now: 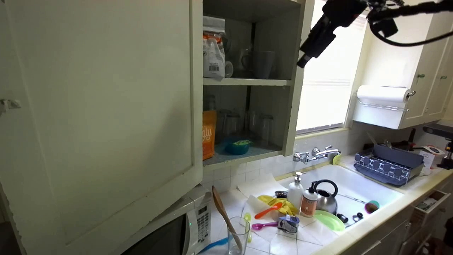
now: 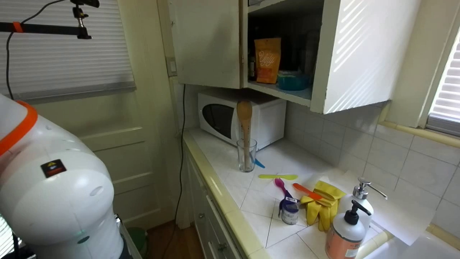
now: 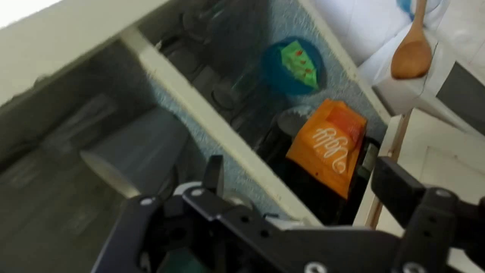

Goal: Remove the white and blue packet from the open cabinet and put it on the counter.

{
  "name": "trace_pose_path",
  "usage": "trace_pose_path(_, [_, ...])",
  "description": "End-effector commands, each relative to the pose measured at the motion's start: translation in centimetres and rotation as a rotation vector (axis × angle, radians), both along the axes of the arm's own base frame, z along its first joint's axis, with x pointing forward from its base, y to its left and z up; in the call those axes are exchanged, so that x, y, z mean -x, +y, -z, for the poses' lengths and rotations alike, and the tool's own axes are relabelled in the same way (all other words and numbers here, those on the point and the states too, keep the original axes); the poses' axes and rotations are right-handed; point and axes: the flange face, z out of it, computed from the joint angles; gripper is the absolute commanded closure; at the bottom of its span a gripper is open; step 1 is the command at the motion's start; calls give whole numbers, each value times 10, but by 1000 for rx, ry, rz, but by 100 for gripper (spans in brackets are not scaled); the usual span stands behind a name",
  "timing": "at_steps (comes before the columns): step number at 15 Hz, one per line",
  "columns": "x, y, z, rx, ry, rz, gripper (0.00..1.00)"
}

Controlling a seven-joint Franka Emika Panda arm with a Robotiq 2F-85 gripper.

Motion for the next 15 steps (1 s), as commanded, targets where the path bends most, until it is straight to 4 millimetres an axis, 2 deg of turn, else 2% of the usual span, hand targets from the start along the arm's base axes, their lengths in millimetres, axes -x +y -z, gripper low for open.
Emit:
trace_pose_path(1, [-47, -4, -51, -41, -91, -162, 0])
trace_pose_path(4, [-81, -12, -73, -95, -193, -278, 0])
trace_pose_path(7, [-111, -18, -79, -198, -261, -381, 0])
trace_pose_path(8, [-94, -18, -69, -153, -231, -307, 0])
trace_pose_path(10, [-109, -21, -71, -182, -245, -340, 0])
trace_pose_path(13, [-112, -18, -74, -191, -253, -353, 0])
trace_pose_path(15, [-122, -18, -70, -200, -249, -352, 0])
